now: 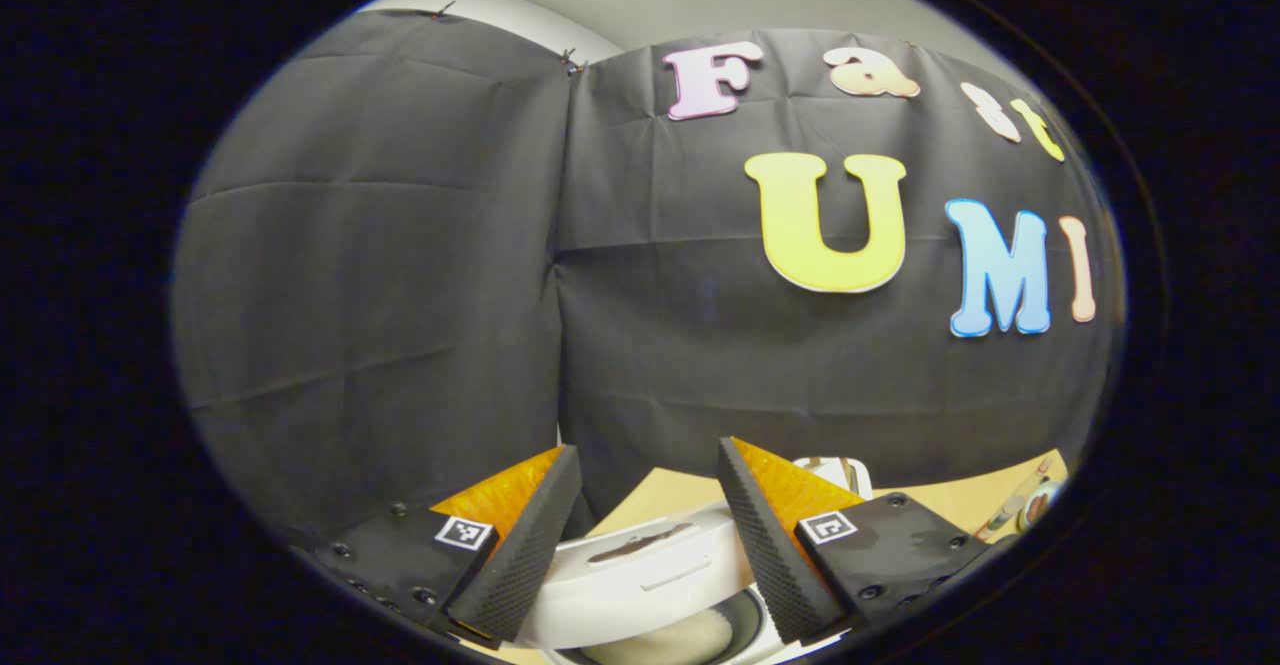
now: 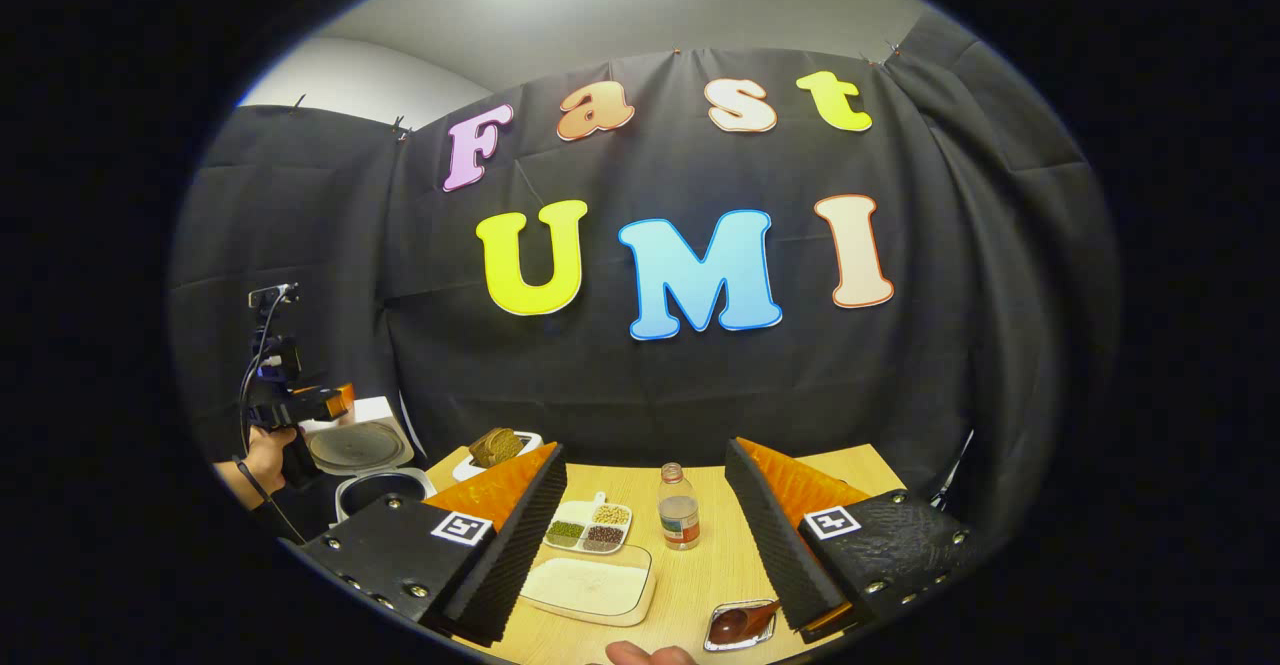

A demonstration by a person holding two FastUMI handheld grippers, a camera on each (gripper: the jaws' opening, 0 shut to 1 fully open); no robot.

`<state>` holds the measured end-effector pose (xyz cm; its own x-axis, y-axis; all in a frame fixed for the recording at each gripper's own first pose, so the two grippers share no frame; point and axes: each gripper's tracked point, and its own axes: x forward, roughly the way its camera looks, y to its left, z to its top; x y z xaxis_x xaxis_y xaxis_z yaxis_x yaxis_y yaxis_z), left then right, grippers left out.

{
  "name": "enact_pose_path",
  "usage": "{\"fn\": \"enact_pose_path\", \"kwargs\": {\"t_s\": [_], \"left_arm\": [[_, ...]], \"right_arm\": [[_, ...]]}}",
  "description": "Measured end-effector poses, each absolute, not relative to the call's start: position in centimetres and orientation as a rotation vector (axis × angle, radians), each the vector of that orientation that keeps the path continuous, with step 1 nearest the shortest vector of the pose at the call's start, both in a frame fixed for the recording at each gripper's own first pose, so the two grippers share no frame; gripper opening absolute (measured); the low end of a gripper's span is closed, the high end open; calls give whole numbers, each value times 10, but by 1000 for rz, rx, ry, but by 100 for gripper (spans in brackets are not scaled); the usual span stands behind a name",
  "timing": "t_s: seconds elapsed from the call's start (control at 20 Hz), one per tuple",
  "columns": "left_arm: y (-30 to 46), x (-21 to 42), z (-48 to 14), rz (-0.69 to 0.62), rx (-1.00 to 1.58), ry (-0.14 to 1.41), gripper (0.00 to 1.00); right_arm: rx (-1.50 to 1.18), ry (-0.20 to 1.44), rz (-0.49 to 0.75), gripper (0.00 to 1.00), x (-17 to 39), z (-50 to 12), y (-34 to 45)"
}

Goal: Close the left gripper, press the button to open the rice cooker; take a wooden spoon from the chopstick holder with the right hand, scoop a spoonful of rice and pour it into the rice cooker, then put the wooden spoon back into the chopstick holder.

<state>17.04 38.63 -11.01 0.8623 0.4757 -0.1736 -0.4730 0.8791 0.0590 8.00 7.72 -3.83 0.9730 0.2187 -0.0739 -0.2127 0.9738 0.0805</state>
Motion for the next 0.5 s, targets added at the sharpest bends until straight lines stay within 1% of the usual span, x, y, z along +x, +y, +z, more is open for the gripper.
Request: {"fn": "enact_pose_path", "kwargs": {"t_s": [0.1, 0.15, 0.25, 0.35, 0.4, 0.5], "left_arm": [[368, 166, -134, 474, 3, 221, 96], [361, 164, -141, 467, 19, 228, 100], [350, 157, -155, 455, 74, 244, 92], [341, 155, -167, 447, 89, 269, 92], [337, 151, -175, 444, 73, 280, 95], [333, 147, -192, 442, 34, 306, 95]], "right_arm": [[84, 88, 219, 98, 78, -39, 76], [88, 88, 215, 98, 76, -39, 75], [89, 94, 213, 98, 73, -40, 73], [79, 105, 209, 98, 70, -45, 71], [76, 111, 203, 98, 68, -47, 69], [78, 120, 196, 98, 65, -49, 67]]}}
